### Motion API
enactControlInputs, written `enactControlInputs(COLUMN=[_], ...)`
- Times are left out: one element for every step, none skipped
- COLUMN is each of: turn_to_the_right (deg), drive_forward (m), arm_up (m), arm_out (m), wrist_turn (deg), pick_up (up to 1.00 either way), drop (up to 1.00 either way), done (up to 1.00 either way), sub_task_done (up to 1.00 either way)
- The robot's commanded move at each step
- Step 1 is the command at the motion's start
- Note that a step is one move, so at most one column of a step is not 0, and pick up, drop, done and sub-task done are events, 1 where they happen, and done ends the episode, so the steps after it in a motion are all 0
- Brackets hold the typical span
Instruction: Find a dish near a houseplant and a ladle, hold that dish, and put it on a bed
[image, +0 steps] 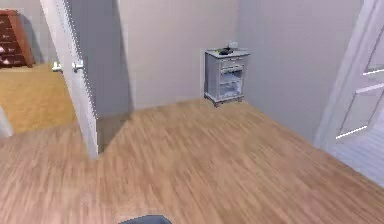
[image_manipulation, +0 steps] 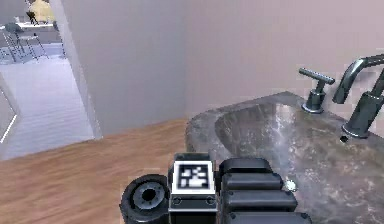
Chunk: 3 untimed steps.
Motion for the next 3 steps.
enactControlInputs(turn_to_the_right=[-24.0, 0.0, -45.0], drive_forward=[0.0, 0.35, 0.0], arm_up=[0.0, 0.0, 0.0], arm_out=[0.0, 0.0, 0.0], wrist_turn=[0.0, 0.0, 0.0], pick_up=[0.0, 0.0, 0.0], drop=[0.0, 0.0, 0.0], done=[0.0, 0.0, 0.0], sub_task_done=[0.0, 0.0, 0.0])
